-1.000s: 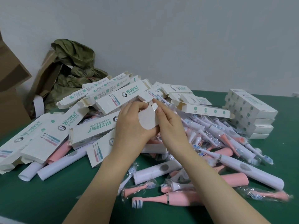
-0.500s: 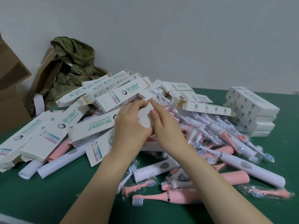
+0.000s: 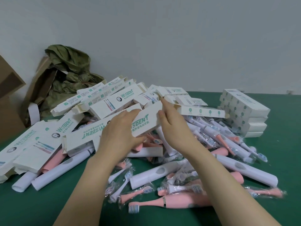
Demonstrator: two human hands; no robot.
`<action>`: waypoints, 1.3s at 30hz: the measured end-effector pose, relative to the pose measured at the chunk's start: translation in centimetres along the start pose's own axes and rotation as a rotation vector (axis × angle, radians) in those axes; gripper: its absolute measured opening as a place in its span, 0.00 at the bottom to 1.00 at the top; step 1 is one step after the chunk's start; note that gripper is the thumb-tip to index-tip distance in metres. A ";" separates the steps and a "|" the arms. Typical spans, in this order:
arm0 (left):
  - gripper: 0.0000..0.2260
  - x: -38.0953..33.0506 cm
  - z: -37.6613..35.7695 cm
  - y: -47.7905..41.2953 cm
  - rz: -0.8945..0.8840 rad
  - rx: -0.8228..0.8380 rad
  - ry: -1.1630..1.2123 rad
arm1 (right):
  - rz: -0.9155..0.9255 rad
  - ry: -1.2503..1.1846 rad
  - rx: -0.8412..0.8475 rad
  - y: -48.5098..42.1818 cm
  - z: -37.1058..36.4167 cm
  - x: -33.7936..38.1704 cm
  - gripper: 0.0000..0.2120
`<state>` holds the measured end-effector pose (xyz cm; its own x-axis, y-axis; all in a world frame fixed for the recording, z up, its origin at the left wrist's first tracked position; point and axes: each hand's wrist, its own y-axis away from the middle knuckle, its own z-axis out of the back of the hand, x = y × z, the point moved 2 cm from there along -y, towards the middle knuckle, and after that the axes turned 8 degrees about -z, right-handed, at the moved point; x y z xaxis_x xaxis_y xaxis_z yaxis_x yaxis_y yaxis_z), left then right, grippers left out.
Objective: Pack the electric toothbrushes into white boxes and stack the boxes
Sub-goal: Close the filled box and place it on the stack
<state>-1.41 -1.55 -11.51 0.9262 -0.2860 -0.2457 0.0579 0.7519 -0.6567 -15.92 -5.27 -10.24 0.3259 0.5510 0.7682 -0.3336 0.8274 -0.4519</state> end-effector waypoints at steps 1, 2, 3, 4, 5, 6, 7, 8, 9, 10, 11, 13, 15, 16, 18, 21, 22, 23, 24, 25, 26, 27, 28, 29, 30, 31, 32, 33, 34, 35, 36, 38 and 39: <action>0.24 0.0 0.3 -0.1 0.001 0.004 0.016 | 0.035 0.043 0.018 0.1 0.1 0.2 0.19; 0.23 0.0 0.7 -0.2 -0.007 0.001 0.037 | 0.078 0.098 0.048 0.1 0.4 0.4 0.25; 0.23 0.1 1.1 -0.4 -0.032 0.001 0.050 | 0.123 0.167 0.088 0.2 0.8 0.5 0.31; 0.23 0.2 1.5 -0.8 -0.071 0.015 0.047 | 0.156 0.245 0.122 0.2 1.4 0.6 0.36; 0.25 0.2 1.8 -1.2 -0.112 0.043 0.020 | 0.177 0.321 0.128 0.2 2.0 0.8 0.38; 0.27 0.1 1.9 -1.7 -0.148 0.062 -0.032 | 0.187 0.379 0.099 0.1 2.7 0.8 0.37; 0.30 -0.2 1.8 -2.3 -0.173 0.055 -0.095 | 0.192 0.409 0.042 -0.1 3.4 0.7 0.35; 0.33 -0.5 1.6 -2.9 -0.187 0.004 -0.143 | 0.187 0.409 -0.019 -0.3 4.2 0.6 0.33; 0.34 -1.0 1.4 -3.3 -0.186 -0.086 -0.152 | 0.171 0.387 -0.085 -0.5 5.0 0.5 0.31; 0.33 -1.8 1.3 -3.6 -0.174 -0.196 -0.112 | 0.141 0.360 -0.161 -0.8 6.0 0.3 0.29; 0.30 -2.5 1.2 -3.9 -0.156 -0.293 -0.029 | 0.096 0.337 -0.254 -1.2 7.4 -0.1 0.27; 0.19 -3.4 0.6 -4.3 -0.086 -0.341 0.191 | -0.046 0.307 -0.497 -2.4 10.8 -1.3 0.24; 0.15 -3.2 -0.8 -4.1 -0.008 -0.230 0.295 | -0.226 0.235 -0.738 -3.3 14.6 -3.3 0.25; 0.14 -3.0 -1.6 -3.7 0.011 -0.151 0.293 | -0.307 0.200 -0.823 -3.6 16.1 -4.5 0.26; 0.13 -2.7 -3.0 -2.6 0.007 -0.015 0.263 | -0.432 0.221 -0.927 -3.8 18.1 -6.9 0.28; 0.10 -2.4 -3.9 -1.9 -0.044 0.055 0.229 | -0.570 0.310 -1.001 -3.1 19.2 -10.0 0.29; 0.10 -2.4 -4.0 -1.8 -0.058 0.063 0.223 | -0.603 0.347 -1.002 -2.8 19.3 -10.8 0.30; 0.10 -2.4 -4.0 -1.8 -0.067 0.072 0.222 | -0.629 0.392 -0.996 -2.6 19.3 -11.5 0.31; 0.09 -2.4 -4.1 -1.9 -0.072 0.082 0.225 | -0.646 0.437 -0.991 -2.4 19.3 -12.0 0.31; 0.09 -2.4 -4.1 -1.9 -0.074 0.091 0.230 | -0.648 0.470 -0.990 -2.3 19.3 -12.5 0.31; 0.10 -2.3 -4.1 -1.9 -0.077 0.098 0.237 | -0.641 0.492 -0.996 -2.2 19.3 -12.7 0.30; 0.10 -2.2 -4.1 -1.9 -0.082 0.107 0.242 | -0.631 0.504 -1.005 -2.2 19.4 -12.8 0.30; 0.10 -2.1 -4.1 -1.9 -0.088 0.115 0.244 | -0.625 0.512 -1.014 -2.3 19.6 -12.8 0.29; 0.10 -2.0 -4.1 -1.9 -0.091 0.125 0.245 | -0.625 0.512 -1.013 -2.4 19.7 -12.9 0.29; 0.10 -2.0 -4.1 -1.9 -0.091 0.137 0.247 | -0.632 0.499 -1.001 -2.5 19.7 -13.0 0.29; 0.10 -1.9 -4.2 -1.9 -0.090 0.151 0.248 | -0.642 0.477 -0.984 -2.5 19.6 -13.2 0.29; 0.10 -2.0 -4.4 -2.0 -0.090 0.164 0.245 | -0.652 0.454 -0.965 -2.5 19.6 -13.4 0.29; 0.10 -2.1 -4.4 -2.1 -0.090 0.171 0.240 | -0.657 0.438 -0.951 -2.5 19.6 -13.6 0.29; 0.10 -2.4 -4.6 -2.4 -0.089 0.176 0.241 | -0.660 0.432 -0.940 -2.4 19.6 -13.7 0.30; 0.11 -2.7 -4.6 -2.7 -0.089 0.176 0.250 | -0.661 0.439 -0.935 -2.4 19.7 -13.6 0.31; 0.11 -3.1 -4.7 -3.2 -0.094 0.168 0.265 | -0.662 0.457 -0.937 -2.3 19.8 -13.4 0.32; 0.13 -4.1 -4.9 -4.7 -0.124 0.131 0.287 | -0.617 0.533 -0.972 -2.1 20.2 -12.5 0.35; 0.14 -4.6 -5.2 -5.7 -0.136 0.117 0.278 | -0.543 0.579 -1.005 -1.9 20.2 -11.9 0.33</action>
<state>-7.94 -7.58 -10.34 0.7710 -0.5275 -0.3567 0.2320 0.7543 -0.6141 -37.06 -15.63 -9.33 0.6296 -0.1250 0.7668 0.6921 0.5387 -0.4804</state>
